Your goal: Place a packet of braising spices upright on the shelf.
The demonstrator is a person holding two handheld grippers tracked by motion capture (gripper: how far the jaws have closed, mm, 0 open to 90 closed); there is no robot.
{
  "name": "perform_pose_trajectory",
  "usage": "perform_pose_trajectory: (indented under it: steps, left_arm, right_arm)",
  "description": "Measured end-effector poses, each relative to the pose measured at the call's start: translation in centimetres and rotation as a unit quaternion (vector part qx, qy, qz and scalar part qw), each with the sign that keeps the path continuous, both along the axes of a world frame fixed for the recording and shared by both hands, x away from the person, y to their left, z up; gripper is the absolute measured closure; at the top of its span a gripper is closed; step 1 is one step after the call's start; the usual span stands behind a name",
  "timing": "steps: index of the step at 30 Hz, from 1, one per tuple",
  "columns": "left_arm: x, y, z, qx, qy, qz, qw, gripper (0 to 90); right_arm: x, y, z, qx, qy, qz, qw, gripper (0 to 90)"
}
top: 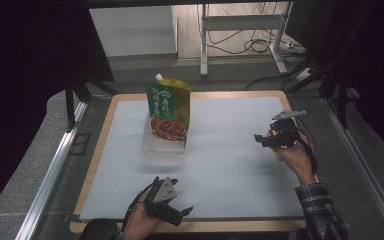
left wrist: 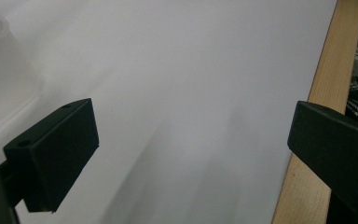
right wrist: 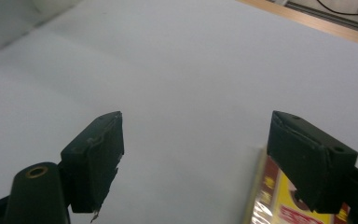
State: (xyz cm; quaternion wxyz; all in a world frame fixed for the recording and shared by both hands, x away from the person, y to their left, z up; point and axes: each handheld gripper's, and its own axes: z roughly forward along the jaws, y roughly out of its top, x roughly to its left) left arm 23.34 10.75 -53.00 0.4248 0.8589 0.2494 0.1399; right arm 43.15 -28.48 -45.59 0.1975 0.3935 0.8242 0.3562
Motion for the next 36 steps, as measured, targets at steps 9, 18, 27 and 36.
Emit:
perform_pose_trajectory:
  steps: [9, 18, 27, 36]
  left_arm:
    - [0.0, 0.0, 0.0, 0.001, 0.0, -0.001, 1.0, 1.4]
    - [0.0, -0.1, 0.0, 0.003, 0.0, -0.001, 1.0, 1.5]
    - [0.0, -0.1, 0.0, 0.005, 0.0, -0.002, 1.0, 1.5]
    - [0.0, -0.1, -0.1, 0.005, 0.0, -0.002, 1.0, 1.5]
  right_arm:
    - [0.5, -2.5, -1.3, -0.017, 0.005, -0.046, 0.9988, 18.7]
    - [1.2, -4.1, -2.9, -0.033, 0.02, -0.094, 0.9949, 17.2]
    - [1.6, -4.5, -4.2, -0.047, 0.036, -0.111, 0.9921, 16.8]
    - [1.9, -4.7, -5.0, -0.061, 0.055, -0.12, 0.9894, 20.0]
